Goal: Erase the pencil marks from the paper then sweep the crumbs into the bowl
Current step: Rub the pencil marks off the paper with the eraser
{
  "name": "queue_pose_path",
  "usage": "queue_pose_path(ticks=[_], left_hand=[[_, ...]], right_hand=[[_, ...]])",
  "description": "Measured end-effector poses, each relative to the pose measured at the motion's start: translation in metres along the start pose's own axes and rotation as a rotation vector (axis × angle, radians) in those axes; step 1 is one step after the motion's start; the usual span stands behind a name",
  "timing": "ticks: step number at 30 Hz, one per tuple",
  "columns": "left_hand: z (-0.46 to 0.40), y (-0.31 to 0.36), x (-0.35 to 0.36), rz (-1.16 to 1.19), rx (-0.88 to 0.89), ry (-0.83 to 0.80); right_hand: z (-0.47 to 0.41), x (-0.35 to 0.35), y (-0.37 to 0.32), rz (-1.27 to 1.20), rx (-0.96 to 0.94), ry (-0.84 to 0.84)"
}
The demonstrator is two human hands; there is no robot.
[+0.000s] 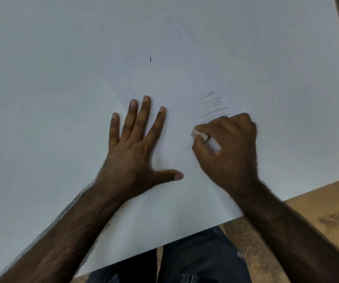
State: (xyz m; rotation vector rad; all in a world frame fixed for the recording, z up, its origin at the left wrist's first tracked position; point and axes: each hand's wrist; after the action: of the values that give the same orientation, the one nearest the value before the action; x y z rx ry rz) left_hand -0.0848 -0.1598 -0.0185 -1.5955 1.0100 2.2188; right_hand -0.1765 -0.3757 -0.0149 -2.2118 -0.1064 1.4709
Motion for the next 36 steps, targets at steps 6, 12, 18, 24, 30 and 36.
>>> queue_pose_path(ticks=[6,12,18,24,30,36], left_hand=[[0.001,0.001,0.001,-0.019,0.004,-0.001],[-0.001,0.001,0.001,-0.019,-0.004,-0.021],[0.0,0.001,0.001,-0.02,-0.001,-0.006],[-0.001,0.0,0.003,-0.02,0.002,0.0],[-0.002,0.001,0.003,-0.032,-0.01,-0.022],[-0.001,0.001,0.001,-0.012,-0.008,-0.011]], right_hand=[[0.03,0.0,-0.033,-0.089,-0.002,-0.169],[0.004,-0.002,-0.007,0.018,0.044,-0.012],[0.023,-0.001,-0.022,-0.039,0.022,-0.127],[0.008,-0.002,-0.008,0.01,-0.035,-0.055],[0.003,-0.002,-0.007,-0.004,0.03,-0.042],[0.019,-0.003,-0.015,-0.046,-0.045,-0.116]])
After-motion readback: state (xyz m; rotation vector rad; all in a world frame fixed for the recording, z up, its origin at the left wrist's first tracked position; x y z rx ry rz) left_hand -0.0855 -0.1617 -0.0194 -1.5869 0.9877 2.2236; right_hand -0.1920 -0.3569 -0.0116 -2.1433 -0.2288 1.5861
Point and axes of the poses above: each hand's wrist, its own z-axis away from the middle knuckle, its own x-axis out of the palm, y = z × x, and after that the axes turned 11 degrees about y, right-handed
